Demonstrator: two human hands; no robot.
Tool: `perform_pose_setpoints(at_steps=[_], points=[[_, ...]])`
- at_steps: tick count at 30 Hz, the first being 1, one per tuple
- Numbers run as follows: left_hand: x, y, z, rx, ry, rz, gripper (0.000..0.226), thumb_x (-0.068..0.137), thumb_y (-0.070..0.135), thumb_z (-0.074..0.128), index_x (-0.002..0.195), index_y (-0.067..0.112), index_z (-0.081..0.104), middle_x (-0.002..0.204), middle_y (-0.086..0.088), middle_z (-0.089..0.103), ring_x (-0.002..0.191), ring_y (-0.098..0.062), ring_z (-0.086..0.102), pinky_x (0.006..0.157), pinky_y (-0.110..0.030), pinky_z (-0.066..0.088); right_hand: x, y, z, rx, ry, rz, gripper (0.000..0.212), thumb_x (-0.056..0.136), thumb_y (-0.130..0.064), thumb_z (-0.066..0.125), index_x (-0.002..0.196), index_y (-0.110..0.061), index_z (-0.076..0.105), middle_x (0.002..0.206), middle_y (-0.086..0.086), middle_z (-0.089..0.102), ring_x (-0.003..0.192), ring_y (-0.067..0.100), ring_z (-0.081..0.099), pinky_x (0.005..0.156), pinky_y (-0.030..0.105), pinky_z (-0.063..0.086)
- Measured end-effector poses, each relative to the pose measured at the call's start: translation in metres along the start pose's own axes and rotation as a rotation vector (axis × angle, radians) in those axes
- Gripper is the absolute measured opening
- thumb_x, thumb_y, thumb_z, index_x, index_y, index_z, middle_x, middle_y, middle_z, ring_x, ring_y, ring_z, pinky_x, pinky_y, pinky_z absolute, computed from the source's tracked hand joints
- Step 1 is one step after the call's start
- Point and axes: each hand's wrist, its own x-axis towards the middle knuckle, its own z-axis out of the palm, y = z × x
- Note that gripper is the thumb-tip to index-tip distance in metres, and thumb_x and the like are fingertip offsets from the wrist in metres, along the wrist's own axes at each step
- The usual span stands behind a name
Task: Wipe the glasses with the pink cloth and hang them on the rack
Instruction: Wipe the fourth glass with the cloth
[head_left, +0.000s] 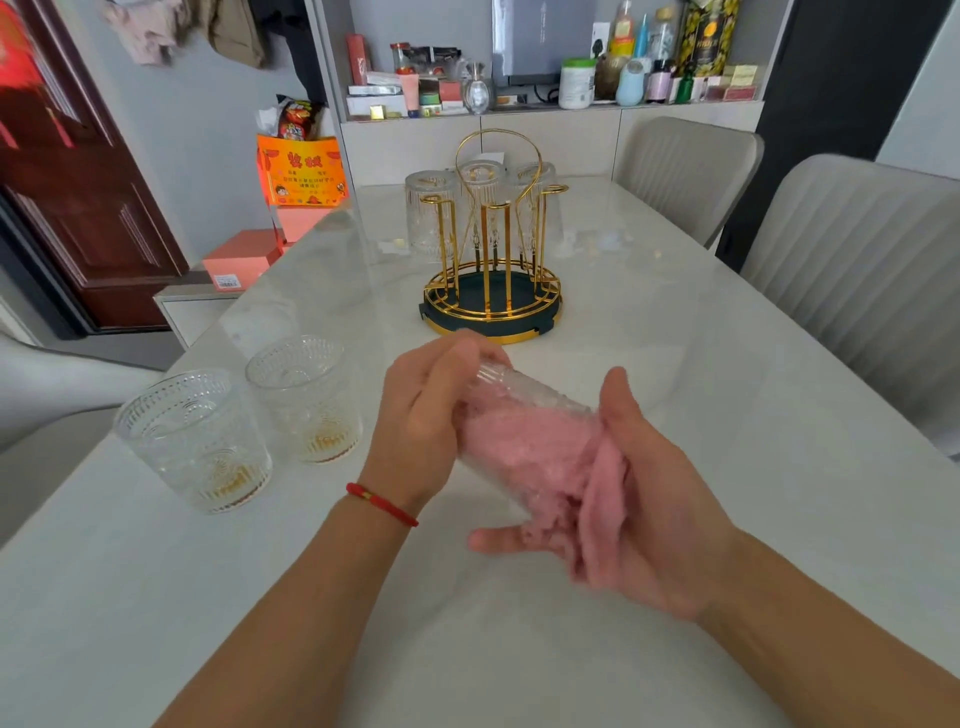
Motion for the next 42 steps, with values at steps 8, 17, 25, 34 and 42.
perform_pose_setpoints(at_steps=[8, 17, 25, 34, 42], points=[[0.002, -0.003, -0.010, -0.096, -0.266, -0.523, 0.050, 0.098, 0.045, 0.033, 0.110, 0.021, 0.075, 0.079, -0.015, 0.056, 0.055, -0.021, 0.039, 0.043, -0.021, 0.030, -0.002, -0.007, -0.007, -0.699, 0.163, -0.075, 0.117, 0.073, -0.096, 0.024, 0.111, 0.005, 0.069, 0.085, 0.012, 0.077, 0.083, 0.026, 0.074, 0.089, 0.044, 0.056], [-0.003, 0.011, 0.005, -0.073, -0.057, -0.266, 0.039, 0.095, 0.018, 0.043, 0.092, -0.005, 0.073, 0.080, -0.006, 0.067, 0.056, -0.001, 0.062, 0.045, -0.012, 0.042, -0.009, 0.004, 0.005, -0.515, 0.263, -0.030, 0.099, 0.077, -0.092, 0.024, 0.043, -0.008, 0.063, 0.050, 0.011, 0.062, 0.068, 0.017, 0.064, 0.078, 0.024, 0.049], [0.000, -0.006, -0.010, -0.041, -0.184, -0.212, 0.050, 0.092, 0.039, 0.035, 0.109, 0.014, 0.074, 0.078, -0.024, 0.058, 0.061, -0.029, 0.052, 0.049, -0.028, 0.040, -0.002, -0.005, 0.002, 0.044, 0.153, -0.041, 0.086, 0.090, -0.076, 0.032, 0.128, -0.007, 0.067, 0.132, 0.024, 0.065, 0.131, 0.038, 0.056, 0.111, 0.050, 0.039], [0.000, 0.006, 0.008, -0.001, -0.016, -0.505, 0.040, 0.087, 0.043, 0.041, 0.084, 0.024, 0.076, 0.082, -0.014, 0.055, 0.064, -0.028, 0.039, 0.049, -0.025, 0.028, -0.010, 0.005, 0.002, -0.711, 0.256, -0.120, 0.112, 0.067, -0.098, 0.036, 0.066, 0.011, 0.060, 0.059, 0.025, 0.056, 0.063, 0.028, 0.055, 0.070, 0.023, 0.047], [-0.005, -0.008, -0.007, 0.073, 0.044, 0.069, 0.039, 0.097, 0.037, 0.033, 0.092, 0.020, 0.068, 0.089, -0.003, 0.065, 0.081, -0.022, 0.060, 0.064, -0.032, 0.049, -0.004, -0.012, 0.008, 0.268, 0.156, -0.066, 0.086, 0.096, -0.071, 0.033, 0.139, 0.002, 0.051, 0.137, 0.022, 0.062, 0.128, 0.040, 0.059, 0.112, 0.071, 0.031]])
